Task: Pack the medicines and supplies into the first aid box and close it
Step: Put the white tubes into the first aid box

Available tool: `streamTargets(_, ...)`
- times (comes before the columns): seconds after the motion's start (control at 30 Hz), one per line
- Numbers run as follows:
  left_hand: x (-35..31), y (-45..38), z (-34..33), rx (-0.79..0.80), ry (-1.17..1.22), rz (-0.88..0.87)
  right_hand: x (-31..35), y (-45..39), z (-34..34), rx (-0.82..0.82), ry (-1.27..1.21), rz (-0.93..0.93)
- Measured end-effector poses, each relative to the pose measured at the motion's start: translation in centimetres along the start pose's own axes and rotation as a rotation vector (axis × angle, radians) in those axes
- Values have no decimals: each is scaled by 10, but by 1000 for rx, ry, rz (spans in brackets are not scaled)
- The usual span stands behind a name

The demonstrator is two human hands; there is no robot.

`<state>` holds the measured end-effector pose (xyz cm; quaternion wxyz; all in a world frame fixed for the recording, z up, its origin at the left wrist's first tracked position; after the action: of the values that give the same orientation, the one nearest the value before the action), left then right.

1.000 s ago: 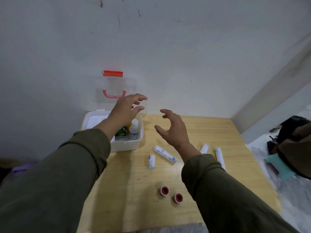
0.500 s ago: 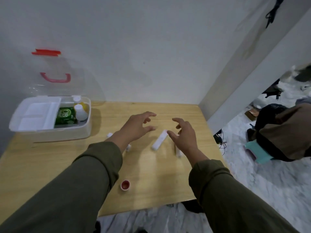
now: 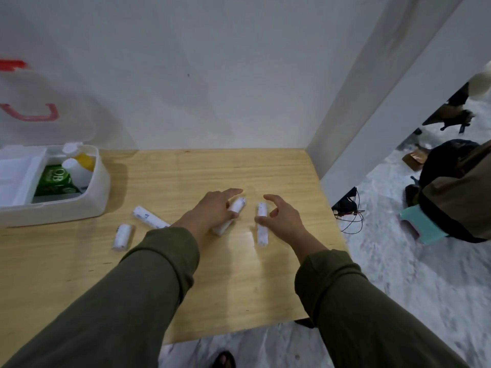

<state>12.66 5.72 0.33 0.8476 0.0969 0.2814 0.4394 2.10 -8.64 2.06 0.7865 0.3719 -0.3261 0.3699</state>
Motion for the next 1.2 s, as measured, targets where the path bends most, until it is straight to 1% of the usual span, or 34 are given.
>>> streamTargets(0.13,-2,-3,-4,13,-45,-2,-2,-2,-1,54,-15,-18)
streamTargets(0.23,-4,-4,-5,7,-61,1,-3,-2,-2,60,3,-22)
streamTargets(0.43,-6,5,-3,-22,7,28,0,0,-6,23,-7,-32)
streamTargets(0.53,-1,19,11,-87,65,4,12,5,-10,9,-59,0)
streamTargets(0.73,27,63,71,-304,230,-47,80,18,-24,-27,-219,151)
streamTargets(0.97,88,116,147,-519,291,-85,172,43,-75,-72,-344,335)
streamTargets(1.1,136,143,177,-604,320,-62,210,57,-113,-92,-367,397)
streamTargets(1.2,169,156,188,-621,340,-50,227,63,-142,-104,-369,418)
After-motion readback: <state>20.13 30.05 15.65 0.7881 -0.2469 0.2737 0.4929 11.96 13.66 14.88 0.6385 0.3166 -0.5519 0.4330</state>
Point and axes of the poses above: each hand's wrist, its own y-axis away from the middle knuckle, its own z-axis out of the back of the hand, x = y × z, the point moved 3 cm from there along -y, towards the middle knuckle, and after that the axes turned 13 degrees about -y, right-handed, at the moved point
